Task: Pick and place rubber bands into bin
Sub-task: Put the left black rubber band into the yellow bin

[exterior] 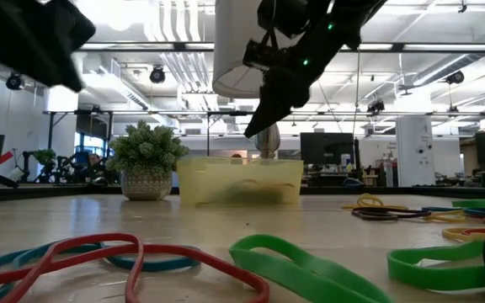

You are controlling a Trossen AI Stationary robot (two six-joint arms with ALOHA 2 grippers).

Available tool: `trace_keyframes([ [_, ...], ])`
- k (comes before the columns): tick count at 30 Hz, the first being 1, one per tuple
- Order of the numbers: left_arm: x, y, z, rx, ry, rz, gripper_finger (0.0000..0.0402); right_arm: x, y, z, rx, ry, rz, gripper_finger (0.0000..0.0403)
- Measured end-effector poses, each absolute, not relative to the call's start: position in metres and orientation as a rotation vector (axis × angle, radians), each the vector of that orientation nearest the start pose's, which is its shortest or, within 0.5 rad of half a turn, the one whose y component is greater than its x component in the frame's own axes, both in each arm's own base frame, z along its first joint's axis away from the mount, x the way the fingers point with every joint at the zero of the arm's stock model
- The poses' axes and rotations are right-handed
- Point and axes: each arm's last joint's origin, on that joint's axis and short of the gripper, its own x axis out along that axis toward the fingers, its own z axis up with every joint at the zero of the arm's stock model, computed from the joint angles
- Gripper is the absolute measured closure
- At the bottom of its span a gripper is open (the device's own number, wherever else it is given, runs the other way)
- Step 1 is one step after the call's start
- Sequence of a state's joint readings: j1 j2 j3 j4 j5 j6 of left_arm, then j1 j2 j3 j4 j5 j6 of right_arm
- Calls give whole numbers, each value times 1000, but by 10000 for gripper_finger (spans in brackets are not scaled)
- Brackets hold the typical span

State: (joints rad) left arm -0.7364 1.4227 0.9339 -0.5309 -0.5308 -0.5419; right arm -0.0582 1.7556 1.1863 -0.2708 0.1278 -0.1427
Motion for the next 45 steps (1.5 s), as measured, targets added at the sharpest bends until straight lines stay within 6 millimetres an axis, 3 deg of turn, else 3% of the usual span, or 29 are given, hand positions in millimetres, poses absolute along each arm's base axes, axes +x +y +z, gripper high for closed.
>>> trace_keyframes([
  [7, 205, -191, 215, -39, 997, -200, 283, 364, 26, 219, -247, 835, 52, 270],
  [12, 197, -217, 211, 5, 1010, -270, 283, 356, 59, 220, -270, 832, 133, 281],
  [17, 188, -238, 198, 56, 1055, -293, 283, 349, 78, 214, -263, 848, 158, 290],
  [32, 185, -275, 162, 167, 1208, -310, 283, 342, 90, 206, -206, 869, 117, 314],
  [45, 193, -285, 172, 179, 1144, -281, 283, 342, 92, 207, -201, 853, 115, 326],
])
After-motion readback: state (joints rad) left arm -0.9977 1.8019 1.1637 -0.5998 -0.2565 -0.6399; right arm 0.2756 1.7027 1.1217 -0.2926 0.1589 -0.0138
